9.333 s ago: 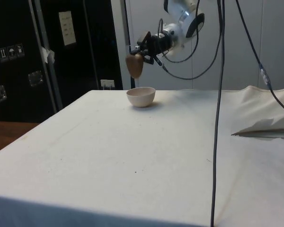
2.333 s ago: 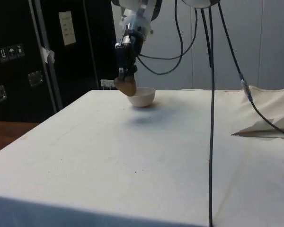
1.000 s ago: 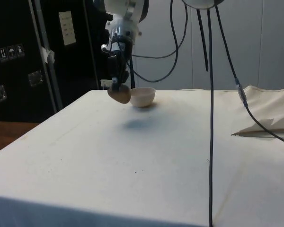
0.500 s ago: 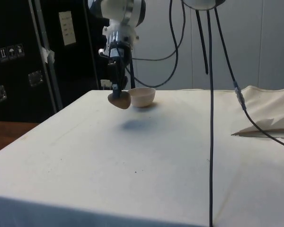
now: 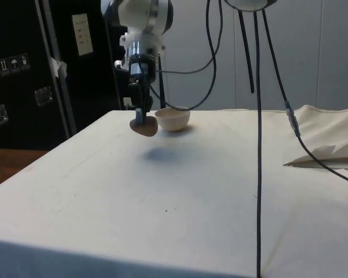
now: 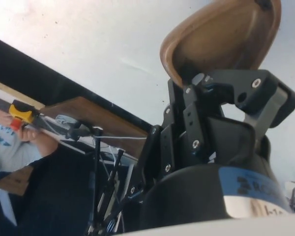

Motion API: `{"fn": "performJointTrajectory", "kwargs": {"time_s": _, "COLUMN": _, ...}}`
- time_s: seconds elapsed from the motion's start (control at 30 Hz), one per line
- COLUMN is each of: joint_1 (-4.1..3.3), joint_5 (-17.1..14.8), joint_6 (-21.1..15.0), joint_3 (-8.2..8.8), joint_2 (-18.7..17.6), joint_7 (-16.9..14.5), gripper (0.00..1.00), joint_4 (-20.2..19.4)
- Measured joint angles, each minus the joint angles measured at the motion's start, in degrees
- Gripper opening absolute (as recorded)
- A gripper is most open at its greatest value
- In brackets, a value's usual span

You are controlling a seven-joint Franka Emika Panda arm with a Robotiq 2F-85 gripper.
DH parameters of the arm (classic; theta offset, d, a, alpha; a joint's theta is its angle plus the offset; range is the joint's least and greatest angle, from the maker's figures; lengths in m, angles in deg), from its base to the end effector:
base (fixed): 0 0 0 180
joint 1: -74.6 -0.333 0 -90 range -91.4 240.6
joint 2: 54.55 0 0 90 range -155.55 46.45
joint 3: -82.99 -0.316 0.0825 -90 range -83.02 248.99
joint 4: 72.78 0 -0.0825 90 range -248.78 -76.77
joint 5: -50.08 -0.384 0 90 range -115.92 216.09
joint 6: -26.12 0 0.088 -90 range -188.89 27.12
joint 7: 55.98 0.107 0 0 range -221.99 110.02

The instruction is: Pour the coffee beans from the cup into the bowl.

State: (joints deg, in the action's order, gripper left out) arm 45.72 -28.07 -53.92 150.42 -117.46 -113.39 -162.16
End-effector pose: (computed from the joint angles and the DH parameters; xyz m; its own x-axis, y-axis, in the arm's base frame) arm 0.6366 -0.1603 0.2259 0.9932 0.1134 -0.0261 0.0793 -0.8237 -0.5615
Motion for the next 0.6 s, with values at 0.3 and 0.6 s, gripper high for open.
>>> {"fn": "performJointTrajectory", "kwargs": {"time_s": 0.3, "joint_1": -0.69, "joint_5": 2.35, "joint_6": -3.15, "joint_3": -1.66, "joint_2": 1.66, "joint_7": 0.29, "gripper": 0.01, "joint_4": 0.0}}
{"fn": "performJointTrajectory", "kwargs": {"time_s": 0.6, "joint_1": -0.69, "joint_5": 5.21, "joint_6": -6.42, "joint_3": -4.07, "joint_2": 4.01, "joint_7": 0.8, "gripper": 0.01, "joint_4": 0.0}}
